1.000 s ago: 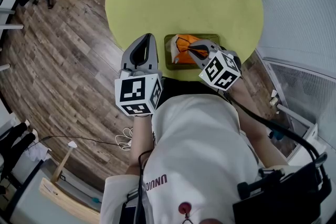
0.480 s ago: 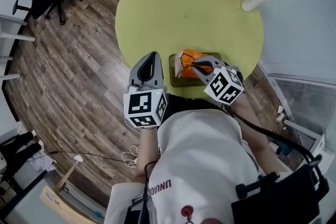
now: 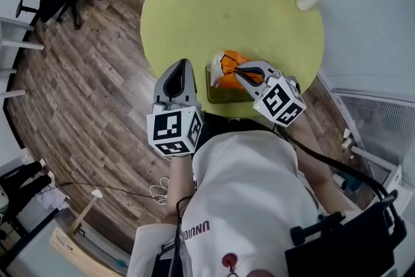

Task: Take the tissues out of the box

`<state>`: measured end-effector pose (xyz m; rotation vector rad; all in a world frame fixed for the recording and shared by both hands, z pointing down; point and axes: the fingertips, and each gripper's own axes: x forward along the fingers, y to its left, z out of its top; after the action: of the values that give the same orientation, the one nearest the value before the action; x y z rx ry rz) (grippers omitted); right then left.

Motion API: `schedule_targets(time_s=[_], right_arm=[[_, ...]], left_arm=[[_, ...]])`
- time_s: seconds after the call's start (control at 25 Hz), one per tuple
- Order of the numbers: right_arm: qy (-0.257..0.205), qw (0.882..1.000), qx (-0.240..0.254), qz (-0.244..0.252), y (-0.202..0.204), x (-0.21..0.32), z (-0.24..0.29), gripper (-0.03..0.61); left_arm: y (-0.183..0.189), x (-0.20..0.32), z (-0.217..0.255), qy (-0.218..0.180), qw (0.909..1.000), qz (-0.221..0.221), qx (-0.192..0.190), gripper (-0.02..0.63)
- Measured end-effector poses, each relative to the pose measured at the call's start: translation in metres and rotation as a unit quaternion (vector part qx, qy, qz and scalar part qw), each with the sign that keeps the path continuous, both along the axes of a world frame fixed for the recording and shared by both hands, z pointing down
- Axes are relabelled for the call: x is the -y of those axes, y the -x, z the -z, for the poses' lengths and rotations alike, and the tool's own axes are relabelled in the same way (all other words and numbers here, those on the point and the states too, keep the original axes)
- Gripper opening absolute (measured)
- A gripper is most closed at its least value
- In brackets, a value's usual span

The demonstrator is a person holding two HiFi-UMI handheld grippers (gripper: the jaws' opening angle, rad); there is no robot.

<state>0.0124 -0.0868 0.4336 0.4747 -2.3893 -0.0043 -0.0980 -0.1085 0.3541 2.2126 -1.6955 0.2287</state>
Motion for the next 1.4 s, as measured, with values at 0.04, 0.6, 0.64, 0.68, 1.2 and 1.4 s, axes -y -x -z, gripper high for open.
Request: schedule_targets(time_s=[0.04,0.6,0.64,0.68,1.2,1.4], right_arm=[[-0.002,1.000,0.003,-0.001,0.000,0.000,0.003,0.021],[-0.025,0.998,0.050,-0.031,-0.006,0.007,0.029,0.021],[-0.026,0.997,0.056,-0.035,-0.006,0.008,0.032,0.021],[-0.028,0.997,0.061,-0.039,-0.007,0.009,0.035,0.021],[-0.054,0.991,0.097,-0.072,-0.018,0.018,0.055,0.020],[-0.060,0.990,0.098,-0.076,-0.019,0.020,0.056,0.020]], left_arm=[[0.000,0.000,0.001,0.000,1.0000,0.000,0.000,0.014],[-0.002,-0.001,0.004,-0.005,1.0000,-0.002,0.005,0.014],[-0.002,-0.001,0.004,-0.005,1.0000,-0.003,0.005,0.014],[-0.003,-0.001,0.004,-0.005,1.0000,-0.003,0.005,0.014],[-0.009,0.000,0.004,-0.006,0.9999,-0.011,0.006,0.014],[-0.010,0.000,0.003,-0.005,0.9999,-0.012,0.006,0.014]])
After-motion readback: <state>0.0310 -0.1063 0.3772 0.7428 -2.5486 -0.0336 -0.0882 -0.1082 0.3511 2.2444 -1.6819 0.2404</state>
